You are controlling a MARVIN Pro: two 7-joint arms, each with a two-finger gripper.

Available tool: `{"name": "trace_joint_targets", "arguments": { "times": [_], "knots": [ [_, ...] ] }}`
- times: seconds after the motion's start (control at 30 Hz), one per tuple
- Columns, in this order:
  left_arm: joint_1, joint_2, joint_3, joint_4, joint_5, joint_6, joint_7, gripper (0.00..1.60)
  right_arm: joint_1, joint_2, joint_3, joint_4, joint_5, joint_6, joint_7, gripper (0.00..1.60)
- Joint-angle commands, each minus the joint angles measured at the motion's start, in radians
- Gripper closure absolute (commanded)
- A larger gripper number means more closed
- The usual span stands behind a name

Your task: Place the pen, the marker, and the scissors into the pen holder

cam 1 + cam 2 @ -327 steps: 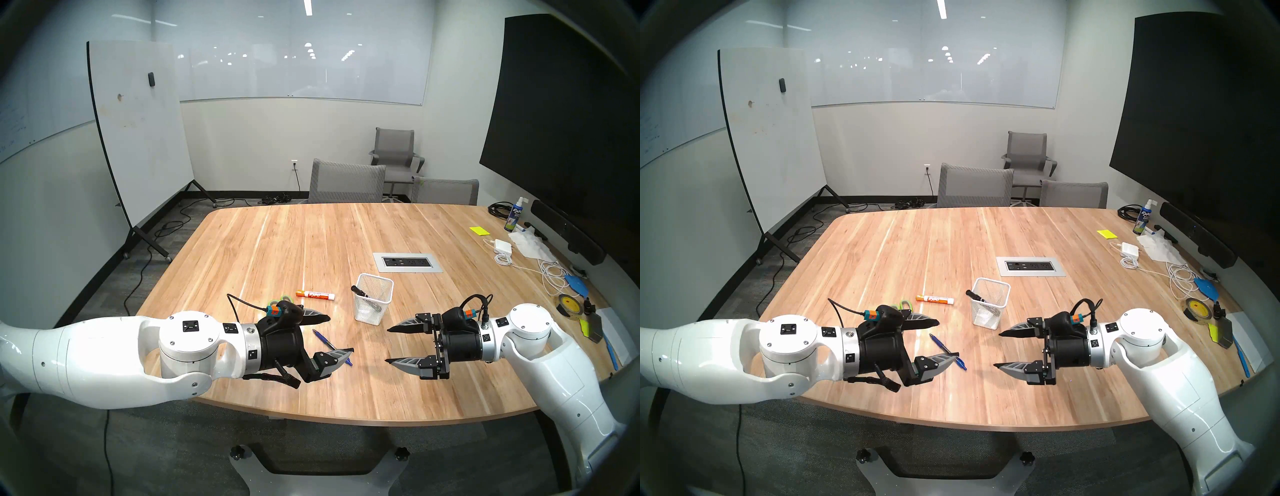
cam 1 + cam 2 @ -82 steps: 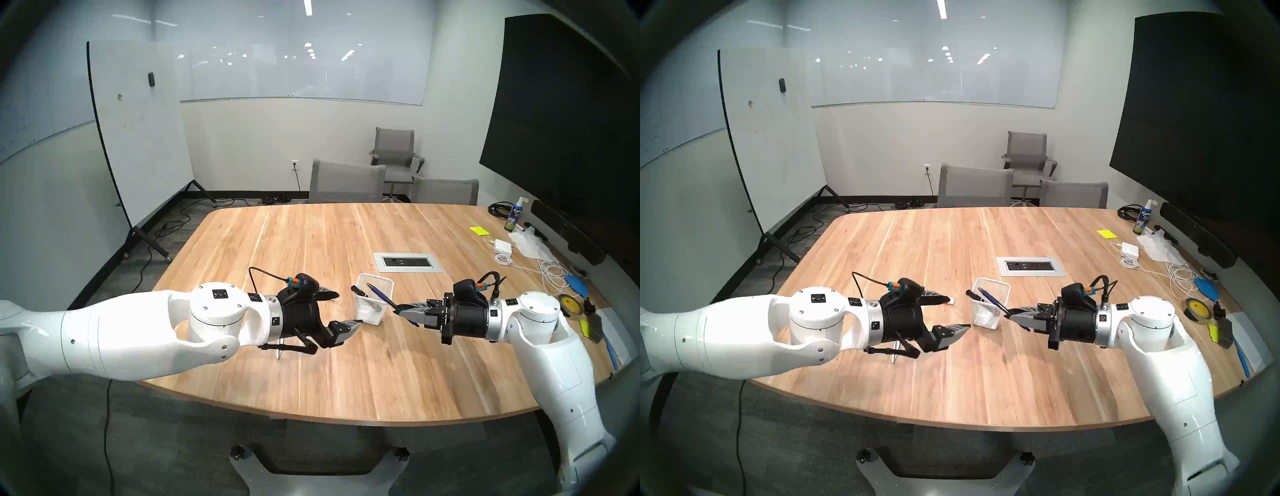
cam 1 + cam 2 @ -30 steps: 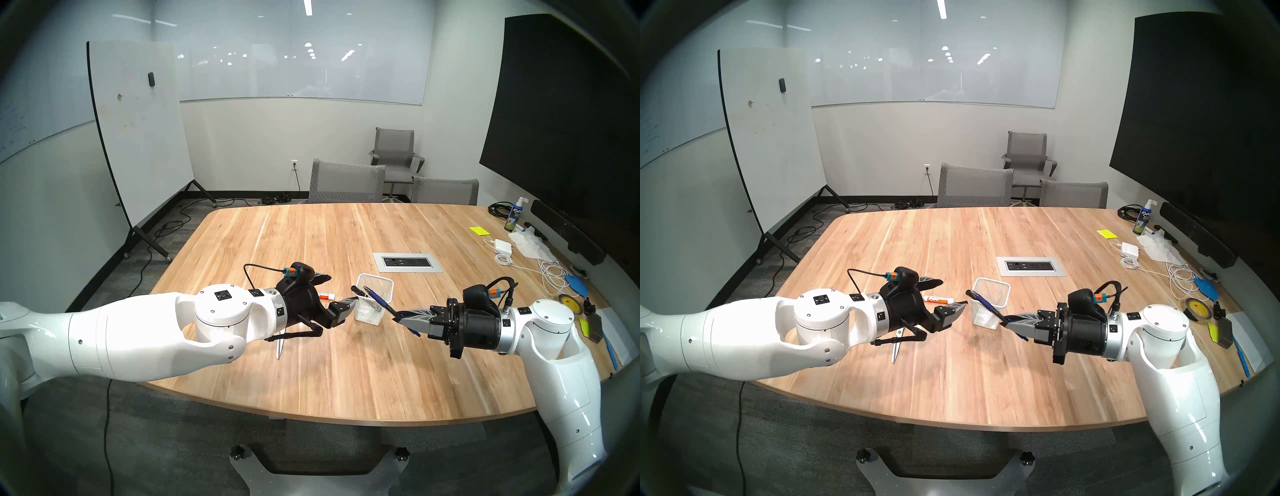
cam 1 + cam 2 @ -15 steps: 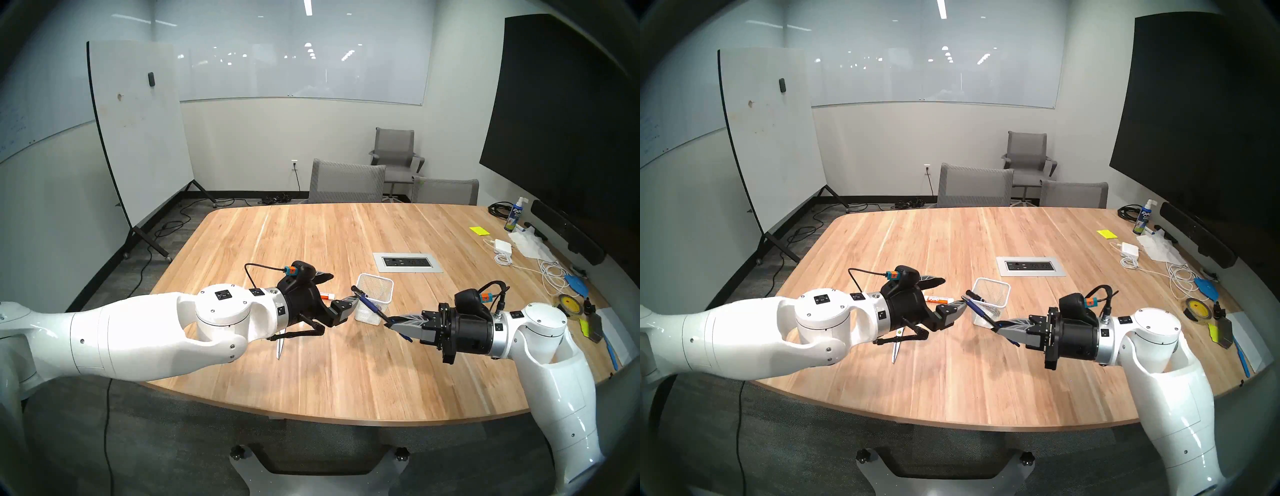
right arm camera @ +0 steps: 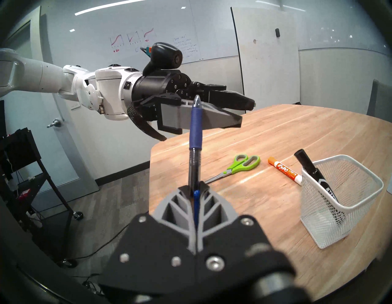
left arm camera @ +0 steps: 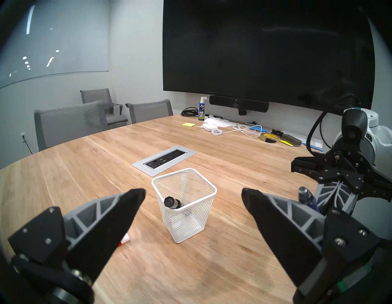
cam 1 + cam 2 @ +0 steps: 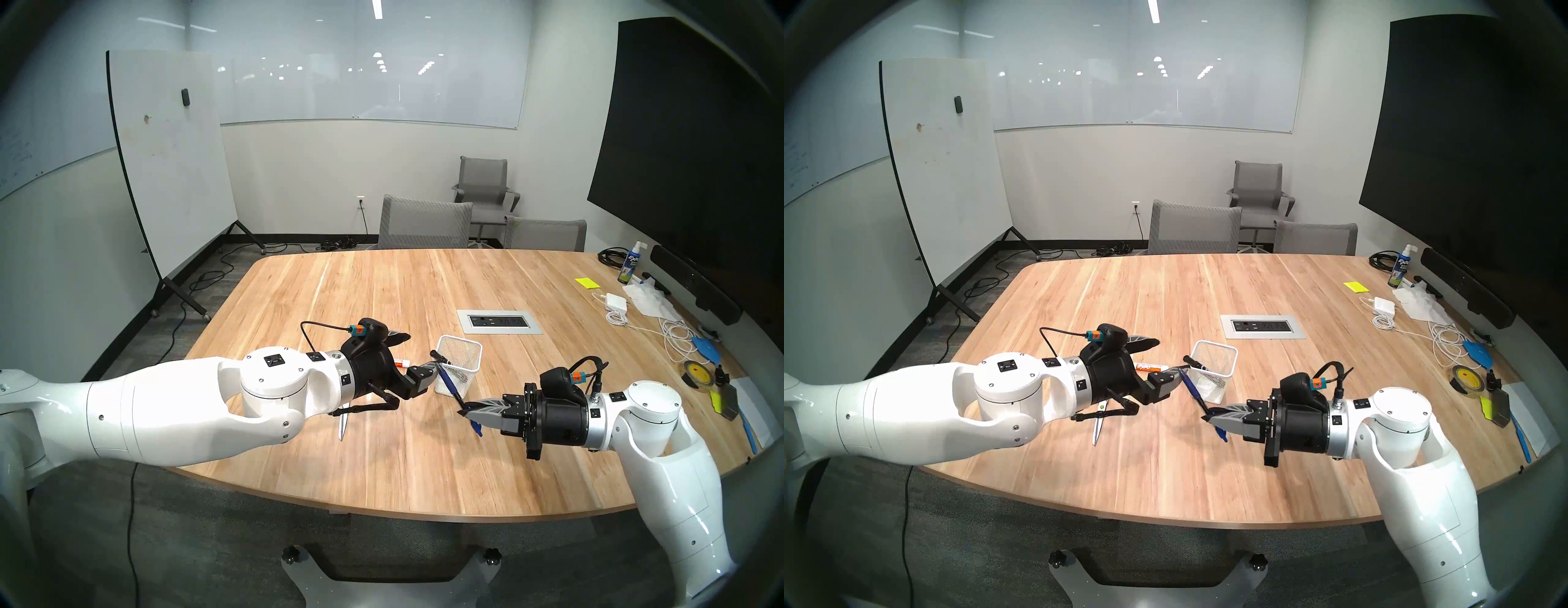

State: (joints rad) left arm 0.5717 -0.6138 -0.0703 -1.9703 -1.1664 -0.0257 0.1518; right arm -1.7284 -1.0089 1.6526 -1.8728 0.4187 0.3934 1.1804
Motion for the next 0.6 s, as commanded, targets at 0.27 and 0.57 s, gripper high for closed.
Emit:
{"name": "trace_joint_targets", "arguments": {
  "times": [0.27, 0.57],
  "knots": [
    [-0.046, -0.021, -0.027, -0.045, 0.008, 0.019, 0.008, 0.00, 0.017, -0.019, -0.020, -0.005, -0.016, -0.006, -0.021, 1.60],
    [-0.045, -0.023, -0.031, -0.050, 0.003, 0.016, 0.005, 0.00, 0.023, -0.025, -0.021, -0.003, -0.013, -0.003, -0.033, 1.60]
  ]
}}
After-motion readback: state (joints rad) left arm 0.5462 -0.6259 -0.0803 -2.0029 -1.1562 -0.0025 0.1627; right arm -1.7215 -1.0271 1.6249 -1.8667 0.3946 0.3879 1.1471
